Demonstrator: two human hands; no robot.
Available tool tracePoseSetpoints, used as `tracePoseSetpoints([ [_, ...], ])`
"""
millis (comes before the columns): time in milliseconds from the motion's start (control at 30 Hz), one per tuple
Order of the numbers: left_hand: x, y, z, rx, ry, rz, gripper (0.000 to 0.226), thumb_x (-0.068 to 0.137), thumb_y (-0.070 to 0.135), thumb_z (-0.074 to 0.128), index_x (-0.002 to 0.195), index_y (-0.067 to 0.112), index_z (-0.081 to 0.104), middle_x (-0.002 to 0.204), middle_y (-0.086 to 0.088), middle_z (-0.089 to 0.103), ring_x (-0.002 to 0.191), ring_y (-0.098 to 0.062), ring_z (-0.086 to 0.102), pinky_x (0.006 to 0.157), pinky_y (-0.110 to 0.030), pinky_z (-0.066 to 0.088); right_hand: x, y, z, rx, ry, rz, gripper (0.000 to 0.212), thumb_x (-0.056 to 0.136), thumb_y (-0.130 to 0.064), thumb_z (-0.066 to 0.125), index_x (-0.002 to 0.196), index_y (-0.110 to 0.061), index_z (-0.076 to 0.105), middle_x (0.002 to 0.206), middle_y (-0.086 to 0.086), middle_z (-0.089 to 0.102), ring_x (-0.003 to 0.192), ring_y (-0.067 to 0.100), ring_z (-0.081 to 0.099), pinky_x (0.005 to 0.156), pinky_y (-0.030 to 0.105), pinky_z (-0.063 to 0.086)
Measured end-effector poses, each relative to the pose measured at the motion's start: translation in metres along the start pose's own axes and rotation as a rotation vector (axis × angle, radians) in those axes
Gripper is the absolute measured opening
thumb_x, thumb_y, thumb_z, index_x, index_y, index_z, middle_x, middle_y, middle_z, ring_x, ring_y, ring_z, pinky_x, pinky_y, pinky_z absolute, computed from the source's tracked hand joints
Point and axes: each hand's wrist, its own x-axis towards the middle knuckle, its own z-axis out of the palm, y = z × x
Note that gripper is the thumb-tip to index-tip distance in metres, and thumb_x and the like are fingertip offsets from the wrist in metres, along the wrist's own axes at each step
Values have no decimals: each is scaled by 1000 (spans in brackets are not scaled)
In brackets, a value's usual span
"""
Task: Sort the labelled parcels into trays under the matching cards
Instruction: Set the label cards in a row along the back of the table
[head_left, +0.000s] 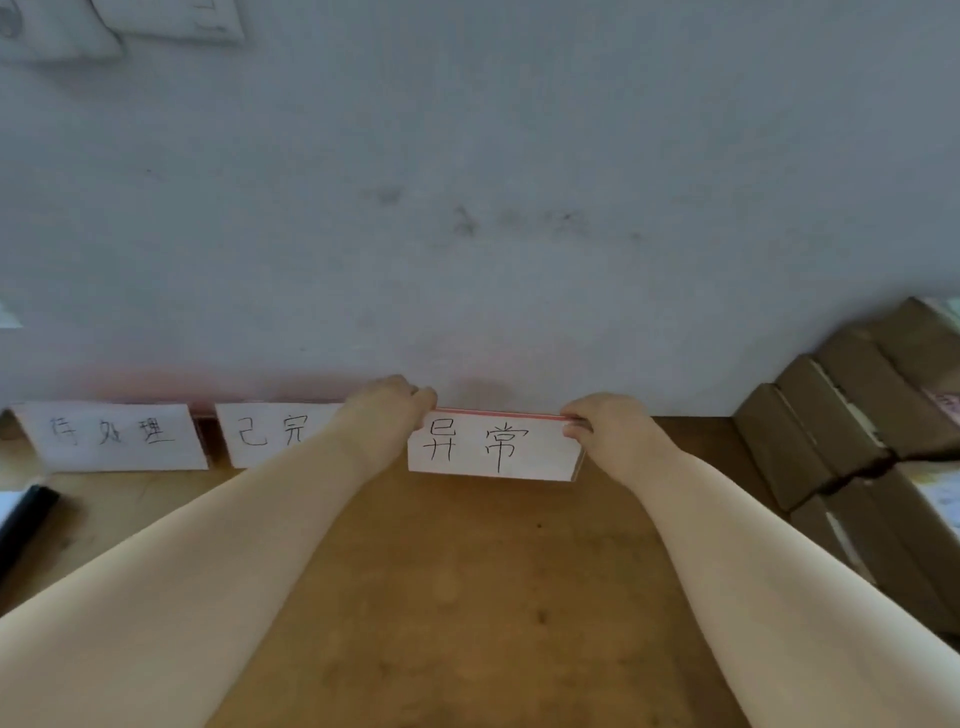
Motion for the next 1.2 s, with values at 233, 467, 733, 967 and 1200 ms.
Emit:
tracePoseSetpoints([
  [233,43,0,17,144,-84,11,26,95,5,43,120,11,45,108,-9,52,106,-26,46,74,-28,34,55,21,23,-21,-83,-28,30,98,-14,45,125,-7,57,126,13,58,117,28,50,99,32,37],
  [467,50,1,34,204,-109,-2,32,90,-1,46,120,12,43,108,-7,52,110,-25,44,75,-27,32,61,27,41,-34,-129,-5,31,99,-16,44,126,-9,57,122,13,59,112,27,53,95,33,41],
  [733,22,-11,27,126,-16,31,35,98,18,42,133,14,44,125,-2,56,122,-23,42,98,-30,35,25,3,22,81,15,17,37,100,-16,40,135,-11,48,139,5,50,126,19,45,95,16,31],
  [967,-61,-30,9,48,-48,45,42,100,26,42,142,18,40,143,1,44,133,-20,35,106,-31,32,-34,-63,13,-12,48,-129,43,102,-22,37,144,-14,37,150,2,38,138,16,33,110,21,21],
  [1200,-159,-76,-10,15,-20,63,43,101,29,41,143,20,38,143,1,45,133,-18,36,105,-34,37,-95,-164,28,-31,40,-222,42,103,-26,36,144,-19,37,151,-4,36,139,11,29,112,22,18],
])
